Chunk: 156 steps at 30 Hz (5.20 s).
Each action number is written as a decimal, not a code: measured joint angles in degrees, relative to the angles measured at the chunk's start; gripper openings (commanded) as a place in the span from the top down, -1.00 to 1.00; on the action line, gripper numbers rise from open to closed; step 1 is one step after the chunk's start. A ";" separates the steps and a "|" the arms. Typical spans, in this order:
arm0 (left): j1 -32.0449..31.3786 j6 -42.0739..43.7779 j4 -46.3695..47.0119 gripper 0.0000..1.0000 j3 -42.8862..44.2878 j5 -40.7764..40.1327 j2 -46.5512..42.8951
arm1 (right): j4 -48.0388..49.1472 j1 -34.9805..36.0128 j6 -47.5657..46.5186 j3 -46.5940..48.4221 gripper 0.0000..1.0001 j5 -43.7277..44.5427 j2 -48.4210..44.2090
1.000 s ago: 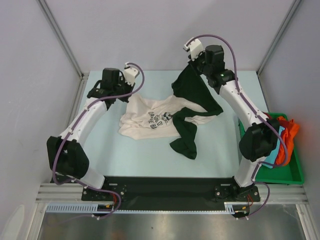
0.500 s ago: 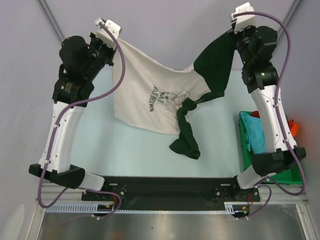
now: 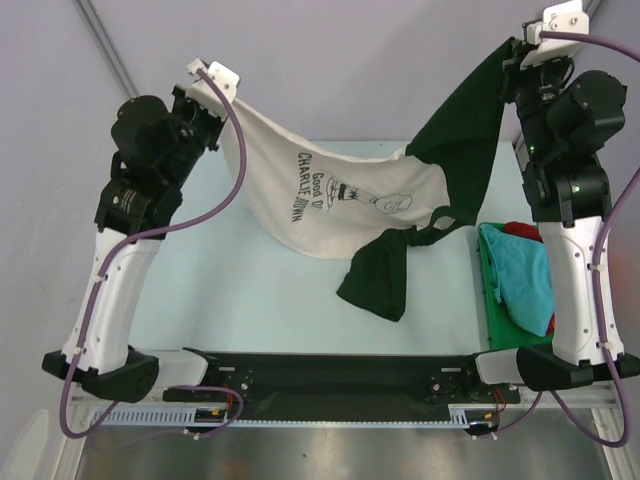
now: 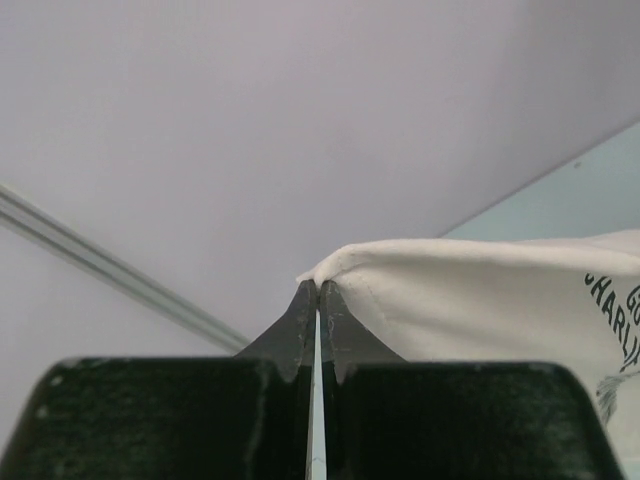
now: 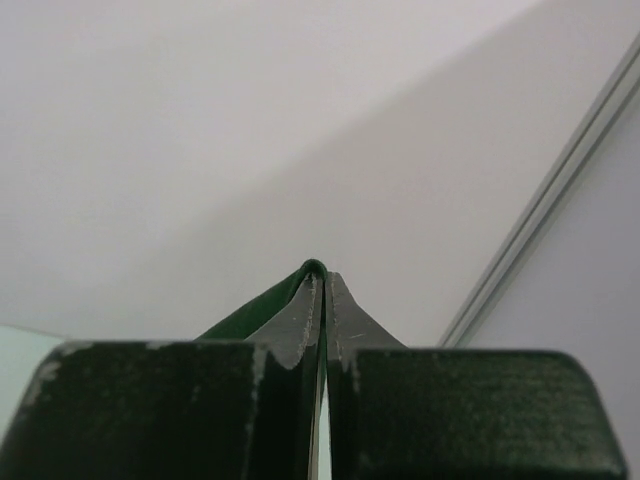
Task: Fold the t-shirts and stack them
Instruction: Flatten the tshirt out
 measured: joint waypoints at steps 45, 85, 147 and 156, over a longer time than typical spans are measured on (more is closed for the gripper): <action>2.38 13.40 -3.37 0.99 10.60 4.13 -23.96 | -3.98 -4.07 3.48 25.51 1.00 -9.64 -9.88; 10.03 6.86 21.49 0.99 -25.16 -5.77 17.70 | 21.51 -4.13 -3.61 3.10 1.00 -8.96 40.30; 8.81 5.62 1.38 0.99 -3.61 11.45 -29.59 | 4.37 -9.64 1.66 11.39 1.00 -17.25 -14.01; 8.92 5.11 0.48 0.99 -23.65 9.90 -22.77 | 6.10 -8.90 2.36 -4.44 1.00 -17.90 1.38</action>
